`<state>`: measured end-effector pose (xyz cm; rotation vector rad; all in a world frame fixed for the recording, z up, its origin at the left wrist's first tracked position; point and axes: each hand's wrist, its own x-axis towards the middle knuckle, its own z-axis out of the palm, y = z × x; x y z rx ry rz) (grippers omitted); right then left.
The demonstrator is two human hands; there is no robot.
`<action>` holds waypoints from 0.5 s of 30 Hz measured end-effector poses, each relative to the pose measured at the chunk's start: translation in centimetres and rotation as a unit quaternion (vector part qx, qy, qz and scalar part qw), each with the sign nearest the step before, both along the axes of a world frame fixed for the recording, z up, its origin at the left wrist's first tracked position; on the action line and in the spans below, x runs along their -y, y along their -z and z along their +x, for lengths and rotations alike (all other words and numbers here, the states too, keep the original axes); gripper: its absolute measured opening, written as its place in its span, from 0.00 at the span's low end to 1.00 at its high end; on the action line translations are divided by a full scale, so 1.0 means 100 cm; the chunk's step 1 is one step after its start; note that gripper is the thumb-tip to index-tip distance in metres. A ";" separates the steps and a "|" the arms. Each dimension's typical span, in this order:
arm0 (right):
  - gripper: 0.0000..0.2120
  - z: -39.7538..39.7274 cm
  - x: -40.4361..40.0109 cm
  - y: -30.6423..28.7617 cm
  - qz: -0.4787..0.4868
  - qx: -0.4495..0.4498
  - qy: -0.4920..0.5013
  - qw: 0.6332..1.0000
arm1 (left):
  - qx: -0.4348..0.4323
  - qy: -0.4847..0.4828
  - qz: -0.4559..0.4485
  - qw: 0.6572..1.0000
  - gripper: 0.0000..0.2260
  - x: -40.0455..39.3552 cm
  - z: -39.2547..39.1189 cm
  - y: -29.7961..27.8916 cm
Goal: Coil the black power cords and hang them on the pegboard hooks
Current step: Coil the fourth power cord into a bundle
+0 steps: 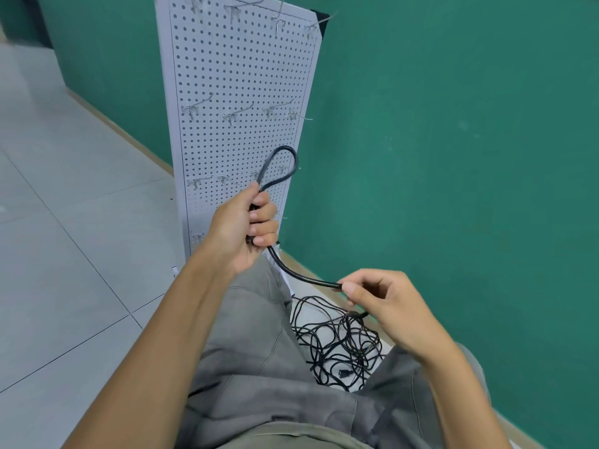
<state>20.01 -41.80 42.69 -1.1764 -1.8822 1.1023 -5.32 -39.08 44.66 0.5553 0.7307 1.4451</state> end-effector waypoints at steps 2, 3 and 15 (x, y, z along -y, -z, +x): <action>0.06 0.002 -0.001 -0.009 0.029 0.035 0.016 0.999 | -0.073 0.013 -0.001 0.997 0.19 0.002 0.014 0.004; 0.06 0.002 -0.002 -0.014 0.048 0.054 0.029 0.997 | -0.115 0.020 0.000 0.993 0.18 0.003 0.022 0.006; 0.14 -0.004 -0.012 -0.049 0.195 0.108 0.240 0.945 | -0.307 0.188 0.104 0.927 0.18 0.021 0.098 0.024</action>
